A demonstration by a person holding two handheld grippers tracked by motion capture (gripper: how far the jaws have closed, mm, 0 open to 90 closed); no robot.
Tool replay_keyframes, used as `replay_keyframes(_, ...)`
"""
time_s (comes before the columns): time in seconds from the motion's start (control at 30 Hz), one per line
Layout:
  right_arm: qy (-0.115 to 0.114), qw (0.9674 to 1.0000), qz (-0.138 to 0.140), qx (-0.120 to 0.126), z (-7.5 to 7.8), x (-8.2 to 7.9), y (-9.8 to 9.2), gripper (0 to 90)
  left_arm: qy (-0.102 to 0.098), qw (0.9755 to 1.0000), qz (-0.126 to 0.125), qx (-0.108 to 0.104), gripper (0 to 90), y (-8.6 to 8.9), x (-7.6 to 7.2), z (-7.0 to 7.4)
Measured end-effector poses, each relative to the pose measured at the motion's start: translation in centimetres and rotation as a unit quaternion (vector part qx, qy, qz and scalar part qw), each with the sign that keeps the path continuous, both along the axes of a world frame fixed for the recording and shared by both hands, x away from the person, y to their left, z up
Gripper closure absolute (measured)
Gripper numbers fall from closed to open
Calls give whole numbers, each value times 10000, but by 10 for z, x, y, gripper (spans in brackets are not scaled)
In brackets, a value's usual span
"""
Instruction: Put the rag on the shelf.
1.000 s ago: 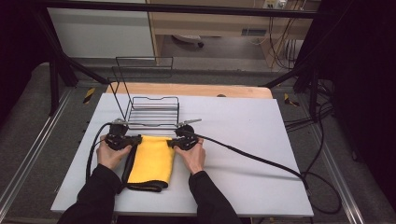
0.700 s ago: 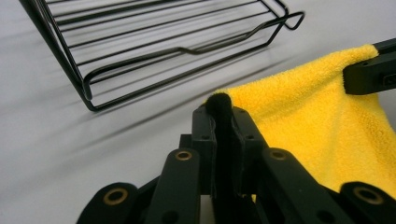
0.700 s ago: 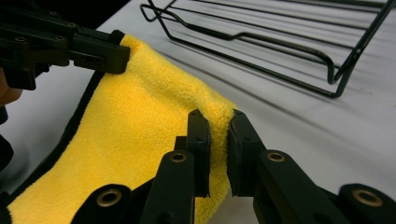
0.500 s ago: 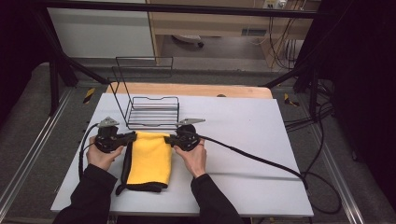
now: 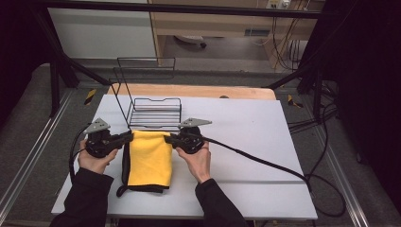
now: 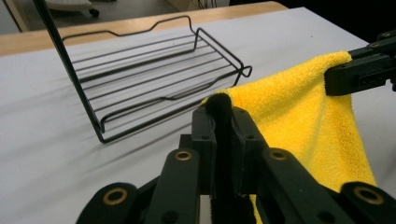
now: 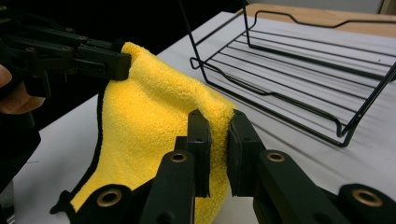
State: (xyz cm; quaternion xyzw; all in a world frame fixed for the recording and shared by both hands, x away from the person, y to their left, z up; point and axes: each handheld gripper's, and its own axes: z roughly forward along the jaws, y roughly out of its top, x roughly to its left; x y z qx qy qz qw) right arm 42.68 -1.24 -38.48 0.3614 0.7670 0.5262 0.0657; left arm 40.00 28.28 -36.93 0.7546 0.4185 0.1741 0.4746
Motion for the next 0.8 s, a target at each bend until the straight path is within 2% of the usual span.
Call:
replay_keyframes(0.23, -281, 9995, -1, 152, 15, -6, -5, 816, -328, 9994, 45, -74, 813, -3, -10, 15)
replay_keyframes(0.43, -464, 9988, 20, 185, 26, -8, -8, 817, -548, 9983, 57, -170, 813, -5, -18, 27)
replay_keyframes(0.67, -802, 9965, 47, 231, 46, -13, -11, 820, -836, 9961, 118, -264, 814, -7, -27, 40)
replay_keyframes(0.8, -932, 9953, 51, 263, 52, -15, -11, 820, -1040, 9939, 173, -322, 814, -8, -32, 46)
